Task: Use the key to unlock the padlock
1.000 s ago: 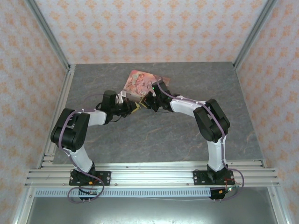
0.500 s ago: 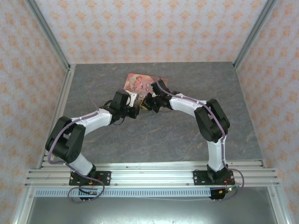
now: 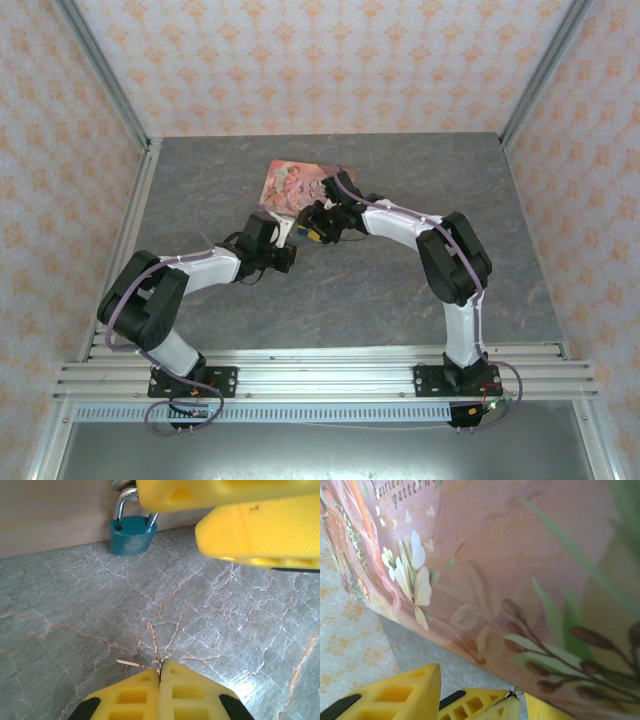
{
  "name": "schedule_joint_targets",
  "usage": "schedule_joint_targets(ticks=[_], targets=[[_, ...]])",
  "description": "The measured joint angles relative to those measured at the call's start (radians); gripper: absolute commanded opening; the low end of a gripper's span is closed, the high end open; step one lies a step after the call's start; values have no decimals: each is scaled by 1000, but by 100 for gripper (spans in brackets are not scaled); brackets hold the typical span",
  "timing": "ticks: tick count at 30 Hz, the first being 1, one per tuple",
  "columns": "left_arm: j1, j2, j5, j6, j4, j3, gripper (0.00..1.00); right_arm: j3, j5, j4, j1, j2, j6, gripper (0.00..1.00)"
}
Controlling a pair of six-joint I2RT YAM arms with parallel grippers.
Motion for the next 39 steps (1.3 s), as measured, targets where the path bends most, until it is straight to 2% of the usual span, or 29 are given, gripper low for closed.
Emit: schedule_joint_targets(ticks=[12,21,29,39], targets=[[7,0,16,-35,19,-1,0,-1,54,-84,8,-25,-19,45],[67,0,57,-93,63,-13,0,-27,196,-150,40,-45,-89,44],[113,-11,89,-114,61,-25,0,-89,296,-107,66,-76,-118,39],[138,-16,95,-115,-33,5,0,-106,350,-20,77,-100,-182,39]])
